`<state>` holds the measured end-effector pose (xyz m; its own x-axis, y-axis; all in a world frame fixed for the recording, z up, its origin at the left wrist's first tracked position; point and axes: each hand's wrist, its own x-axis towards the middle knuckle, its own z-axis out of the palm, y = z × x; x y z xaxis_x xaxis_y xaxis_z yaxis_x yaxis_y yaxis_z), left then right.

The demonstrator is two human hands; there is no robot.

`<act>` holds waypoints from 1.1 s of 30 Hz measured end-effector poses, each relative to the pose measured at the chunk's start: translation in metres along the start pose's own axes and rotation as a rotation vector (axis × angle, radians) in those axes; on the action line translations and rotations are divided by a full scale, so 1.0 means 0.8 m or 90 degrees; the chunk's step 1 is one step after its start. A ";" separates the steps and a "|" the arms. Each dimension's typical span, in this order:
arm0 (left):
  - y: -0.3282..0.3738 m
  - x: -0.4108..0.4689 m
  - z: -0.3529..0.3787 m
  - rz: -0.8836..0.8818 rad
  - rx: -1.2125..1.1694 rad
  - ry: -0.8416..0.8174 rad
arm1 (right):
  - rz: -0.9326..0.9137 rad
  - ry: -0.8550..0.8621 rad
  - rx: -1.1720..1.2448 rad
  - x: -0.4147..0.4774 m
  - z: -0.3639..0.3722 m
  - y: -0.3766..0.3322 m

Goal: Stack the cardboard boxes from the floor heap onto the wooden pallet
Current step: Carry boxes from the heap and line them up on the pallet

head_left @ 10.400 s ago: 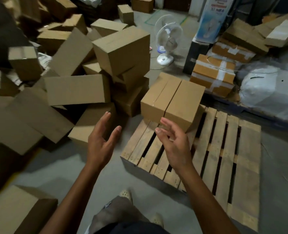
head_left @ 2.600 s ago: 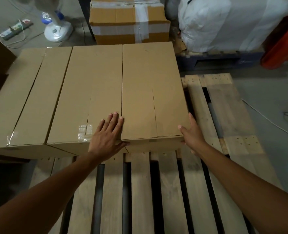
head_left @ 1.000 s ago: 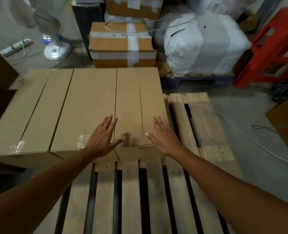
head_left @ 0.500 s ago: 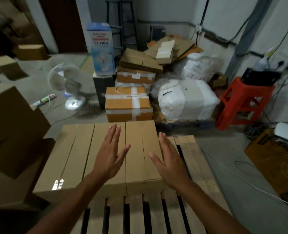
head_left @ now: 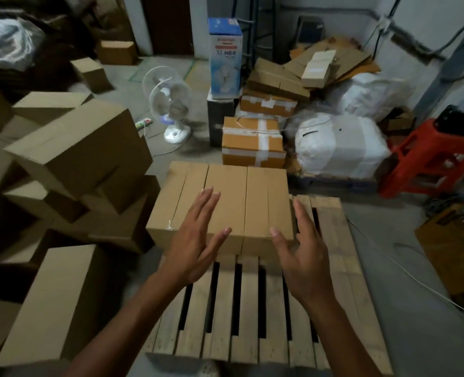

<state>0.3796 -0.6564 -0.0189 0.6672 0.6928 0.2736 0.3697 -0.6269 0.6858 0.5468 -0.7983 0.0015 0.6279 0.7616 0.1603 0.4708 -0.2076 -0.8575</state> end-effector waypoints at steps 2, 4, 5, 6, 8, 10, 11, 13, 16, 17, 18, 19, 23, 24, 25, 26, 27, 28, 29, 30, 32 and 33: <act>0.007 -0.034 -0.016 -0.025 -0.015 0.037 | -0.023 -0.003 -0.014 -0.027 0.000 -0.017; 0.010 -0.067 -0.028 -0.051 -0.011 0.066 | -0.033 -0.026 -0.029 -0.055 0.002 -0.029; 0.012 -0.083 -0.033 -0.062 -0.007 0.080 | -0.038 -0.044 -0.032 -0.069 0.003 -0.034; 0.014 -0.099 -0.039 -0.071 -0.002 0.094 | -0.044 -0.064 -0.033 -0.083 0.004 -0.037; 0.021 -0.133 -0.051 -0.095 0.006 0.125 | -0.057 -0.099 -0.034 -0.109 0.005 -0.045; 0.030 -0.172 -0.063 -0.124 0.015 0.153 | -0.069 -0.129 -0.027 -0.136 0.008 -0.053; 0.032 -0.193 -0.068 -0.136 0.019 0.165 | -0.076 -0.144 -0.023 -0.149 0.011 -0.058; 0.037 -0.234 -0.079 -0.162 0.035 0.185 | -0.100 -0.170 -0.018 -0.173 0.018 -0.069; 0.038 -0.290 -0.101 -0.206 0.068 0.209 | -0.128 -0.211 -0.013 -0.204 0.036 -0.088; 0.038 -0.307 -0.111 -0.219 0.081 0.218 | -0.136 -0.225 -0.010 -0.214 0.044 -0.097; 0.037 -0.323 -0.122 -0.233 0.096 0.228 | -0.146 -0.240 -0.007 -0.223 0.054 -0.105; 0.037 -0.339 -0.132 -0.247 0.108 0.242 | -0.157 -0.256 -0.005 -0.233 0.065 -0.114; 0.023 -0.395 -0.172 -0.298 0.101 0.281 | -0.181 -0.313 0.013 -0.264 0.118 -0.146; 0.015 -0.408 -0.183 -0.310 0.101 0.289 | -0.181 -0.328 0.015 -0.272 0.134 -0.154; 0.005 -0.419 -0.193 -0.321 0.103 0.296 | -0.183 -0.339 0.015 -0.279 0.150 -0.161; -0.007 -0.429 -0.203 -0.328 0.106 0.303 | -0.183 -0.347 0.015 -0.286 0.167 -0.167; -0.019 -0.437 -0.214 -0.333 0.109 0.310 | -0.182 -0.354 0.018 -0.292 0.186 -0.172; -0.034 -0.446 -0.226 -0.338 0.110 0.316 | -0.177 -0.359 0.020 -0.298 0.204 -0.178; -0.048 -0.454 -0.239 -0.343 0.108 0.318 | -0.170 -0.361 0.023 -0.305 0.225 -0.184; -0.063 -0.462 -0.253 -0.346 0.103 0.318 | -0.160 -0.359 0.029 -0.311 0.245 -0.192; -0.095 -0.477 -0.285 -0.346 0.096 0.314 | -0.128 -0.351 0.055 -0.323 0.289 -0.210; -0.110 -0.484 -0.303 -0.346 0.092 0.311 | -0.112 -0.347 0.073 -0.329 0.311 -0.221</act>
<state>-0.0675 -0.7831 -0.0218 0.0154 0.9768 0.2135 0.6698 -0.1686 0.7232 0.1445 -0.8093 -0.0106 0.1229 0.9908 0.0566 0.4505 -0.0049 -0.8927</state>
